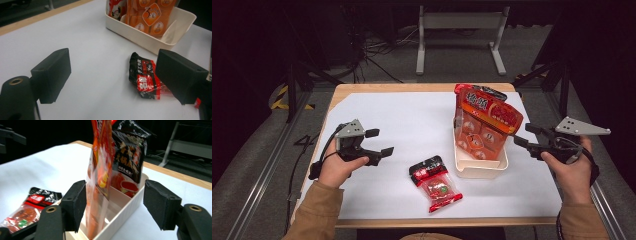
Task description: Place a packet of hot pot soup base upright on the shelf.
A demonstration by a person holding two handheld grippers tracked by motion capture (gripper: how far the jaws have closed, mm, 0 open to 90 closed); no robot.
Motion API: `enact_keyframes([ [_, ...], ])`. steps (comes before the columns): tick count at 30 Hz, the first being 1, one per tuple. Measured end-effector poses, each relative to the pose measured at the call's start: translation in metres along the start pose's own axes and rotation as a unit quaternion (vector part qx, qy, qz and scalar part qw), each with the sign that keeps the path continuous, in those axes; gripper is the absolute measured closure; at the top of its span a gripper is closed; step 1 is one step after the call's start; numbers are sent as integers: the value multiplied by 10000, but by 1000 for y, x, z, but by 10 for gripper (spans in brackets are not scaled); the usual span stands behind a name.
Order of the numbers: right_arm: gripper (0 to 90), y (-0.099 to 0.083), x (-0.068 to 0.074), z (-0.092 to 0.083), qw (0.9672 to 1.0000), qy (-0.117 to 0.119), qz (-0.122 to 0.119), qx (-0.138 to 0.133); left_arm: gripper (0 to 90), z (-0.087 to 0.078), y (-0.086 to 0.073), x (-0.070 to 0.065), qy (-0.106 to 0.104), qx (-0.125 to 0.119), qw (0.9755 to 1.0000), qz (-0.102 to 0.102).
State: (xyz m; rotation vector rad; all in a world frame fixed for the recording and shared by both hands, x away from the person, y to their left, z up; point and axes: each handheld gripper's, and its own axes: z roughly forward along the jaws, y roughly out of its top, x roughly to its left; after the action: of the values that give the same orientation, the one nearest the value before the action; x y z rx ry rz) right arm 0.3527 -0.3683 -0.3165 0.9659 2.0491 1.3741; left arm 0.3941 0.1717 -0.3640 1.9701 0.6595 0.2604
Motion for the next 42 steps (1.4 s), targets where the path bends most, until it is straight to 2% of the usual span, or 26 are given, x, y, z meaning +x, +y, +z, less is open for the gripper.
enact_keyframes([
  [2, 341, -2, -1, 1, 10000, -25, 22, 42, 152, 6, -3, -2, -52, 38, 10000, -47],
  [10, 332, -6, -6, 1, 9999, -129, 18, 33, 212, 30, -13, -10, -390, 95, 9992, 0],
  [15, 333, -7, -7, 1, 9999, -134, 12, 29, 240, 44, -18, -14, -513, 221, 9984, -17],
  [16, 333, -7, -7, 1, 9999, -129, 7, 34, 263, 47, -20, -15, -595, 253, 9979, -85],
  [17, 332, -7, -7, 1, 9999, -131, 0, 43, 273, 49, -21, -15, -628, 257, 9977, -56],
  [21, 321, -7, -7, 2, 9999, -141, 12, 69, 303, 60, -26, -18, -748, 400, 9962, -177],
  [32, 309, -10, -10, 3, 9996, -226, 13, 146, 327, 79, -37, -22, -806, 662, 9938, -373],
  [37, 302, -10, -10, 3, 9996, -213, 61, 149, 327, 84, -40, -22, -835, 766, 9928, -377],
  [42, 301, -11, -10, 4, 9996, -218, 64, 172, 340, 89, -42, -24, -1032, 848, 9899, -469],
])
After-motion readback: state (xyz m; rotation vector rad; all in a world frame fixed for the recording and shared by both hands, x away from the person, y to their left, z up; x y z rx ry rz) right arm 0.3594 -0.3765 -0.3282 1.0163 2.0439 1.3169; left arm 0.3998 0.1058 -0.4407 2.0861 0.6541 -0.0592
